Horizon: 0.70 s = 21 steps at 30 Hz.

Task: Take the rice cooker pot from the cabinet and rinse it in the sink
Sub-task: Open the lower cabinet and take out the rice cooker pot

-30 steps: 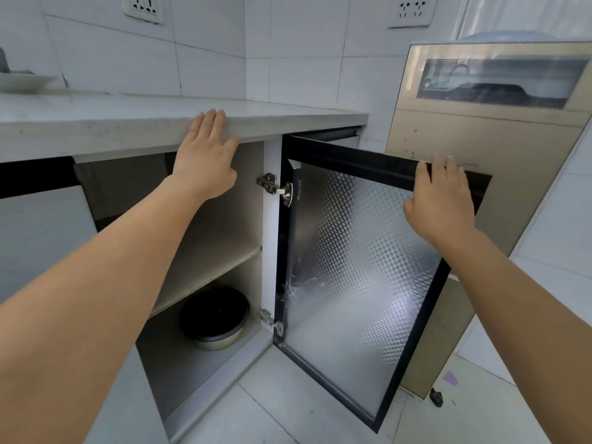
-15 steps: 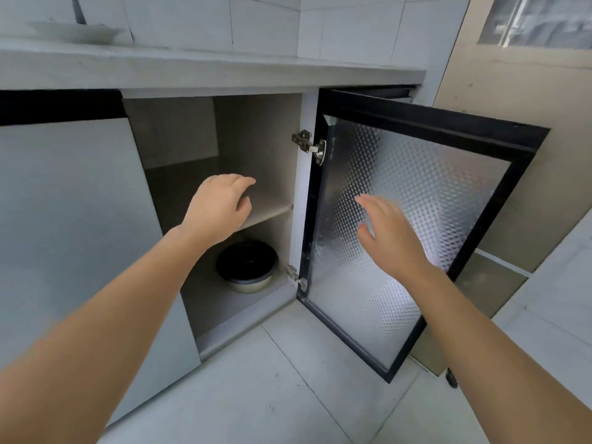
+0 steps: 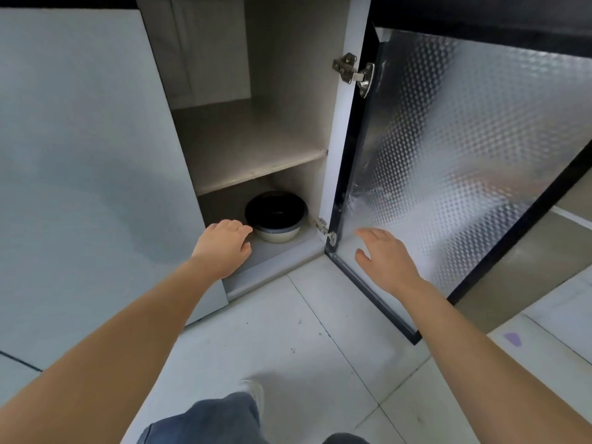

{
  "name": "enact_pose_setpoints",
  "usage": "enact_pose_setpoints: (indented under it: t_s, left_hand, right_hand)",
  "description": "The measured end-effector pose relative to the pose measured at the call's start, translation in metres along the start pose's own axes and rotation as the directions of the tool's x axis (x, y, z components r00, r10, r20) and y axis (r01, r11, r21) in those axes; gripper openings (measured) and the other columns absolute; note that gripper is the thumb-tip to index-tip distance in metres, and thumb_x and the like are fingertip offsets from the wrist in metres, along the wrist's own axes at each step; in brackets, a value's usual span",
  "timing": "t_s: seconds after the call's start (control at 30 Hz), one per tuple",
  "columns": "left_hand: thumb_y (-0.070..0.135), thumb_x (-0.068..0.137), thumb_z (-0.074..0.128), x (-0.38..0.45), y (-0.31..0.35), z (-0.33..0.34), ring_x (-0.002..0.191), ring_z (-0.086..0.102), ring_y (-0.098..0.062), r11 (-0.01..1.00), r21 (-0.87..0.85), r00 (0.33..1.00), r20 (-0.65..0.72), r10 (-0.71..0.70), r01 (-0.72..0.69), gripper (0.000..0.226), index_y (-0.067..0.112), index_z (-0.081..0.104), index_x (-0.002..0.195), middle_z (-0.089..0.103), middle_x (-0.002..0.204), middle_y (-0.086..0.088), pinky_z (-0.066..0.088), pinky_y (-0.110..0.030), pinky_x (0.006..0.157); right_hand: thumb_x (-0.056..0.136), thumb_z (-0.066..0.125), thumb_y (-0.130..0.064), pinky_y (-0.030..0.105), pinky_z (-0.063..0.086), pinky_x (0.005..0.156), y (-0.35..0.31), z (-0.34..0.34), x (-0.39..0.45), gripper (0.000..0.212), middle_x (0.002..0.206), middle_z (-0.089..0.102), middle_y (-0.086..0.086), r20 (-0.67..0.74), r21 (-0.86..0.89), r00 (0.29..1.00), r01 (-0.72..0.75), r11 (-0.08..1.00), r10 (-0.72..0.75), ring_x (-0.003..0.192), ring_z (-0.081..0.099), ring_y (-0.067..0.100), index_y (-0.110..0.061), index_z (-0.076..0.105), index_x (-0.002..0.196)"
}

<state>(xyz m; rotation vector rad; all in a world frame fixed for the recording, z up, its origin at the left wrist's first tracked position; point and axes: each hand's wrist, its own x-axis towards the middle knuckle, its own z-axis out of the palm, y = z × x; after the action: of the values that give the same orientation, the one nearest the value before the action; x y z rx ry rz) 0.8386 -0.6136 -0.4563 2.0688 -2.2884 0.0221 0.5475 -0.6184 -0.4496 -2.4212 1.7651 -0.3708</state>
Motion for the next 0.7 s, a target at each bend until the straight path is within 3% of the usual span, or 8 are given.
enact_pose_setpoints:
  t_s: [0.2, 0.37, 0.5, 0.7]
  left_hand:
    - [0.025, 0.096, 0.037, 0.037, -0.004, 0.039, 0.127, 0.041, -0.022, 0.997, -0.058, 0.998, 0.018, -0.053, 0.054, 0.042, 0.016, 0.043, 0.136, 0.049, 0.138, -0.004, 0.031, -0.036, 0.104]
    - [0.024, 0.094, 0.039, 0.085, -0.012, 0.080, 0.120, 0.046, -0.025, 0.986, -0.119, 0.993, 0.023, -0.116, 0.117, 0.039, 0.014, 0.048, 0.131, 0.053, 0.131, -0.006, 0.036, -0.038, 0.098]
    - [0.025, 0.094, 0.039, 0.131, -0.027, 0.125, 0.116, 0.047, -0.029, 0.962, -0.150, 0.970, 0.113, -0.213, 0.229, 0.038, 0.013, 0.047, 0.130, 0.053, 0.127, -0.011, 0.039, -0.040, 0.092]
    - [0.028, 0.094, 0.042, 0.188, -0.053, 0.193, 0.118, 0.049, -0.036, 0.855, -0.292, 0.896, 0.263, -0.358, 0.428, 0.044, 0.007, 0.043, 0.133, 0.051, 0.130, -0.018, 0.041, -0.043, 0.094]
  right_hand:
    - [0.096, 0.044, -0.017, 0.038, 0.036, 0.105, 0.004, 0.032, 0.032, 0.042, 0.138, 0.048, 0.011, 0.047, 0.157, 0.993, -0.113, 0.981, 0.107, 0.128, 0.041, 0.027, -0.007, 0.042, 0.136]
    - [0.095, 0.045, -0.016, 0.042, 0.043, 0.096, 0.007, 0.070, 0.076, 0.035, 0.123, 0.057, 0.017, 0.088, 0.263, 0.982, -0.182, 0.947, 0.164, 0.115, 0.049, 0.030, -0.005, 0.050, 0.127]
    - [0.094, 0.044, -0.017, 0.045, 0.046, 0.091, 0.016, 0.111, 0.120, 0.034, 0.114, 0.059, 0.014, 0.129, 0.306, 0.970, -0.236, 0.922, 0.206, 0.106, 0.053, 0.031, -0.009, 0.051, 0.127]
    - [0.095, 0.042, -0.018, 0.032, 0.040, 0.081, 0.024, 0.185, 0.182, 0.028, 0.091, 0.047, 0.005, 0.252, 0.364, 0.933, -0.338, 0.868, 0.258, 0.091, 0.041, 0.016, -0.010, 0.052, 0.119]
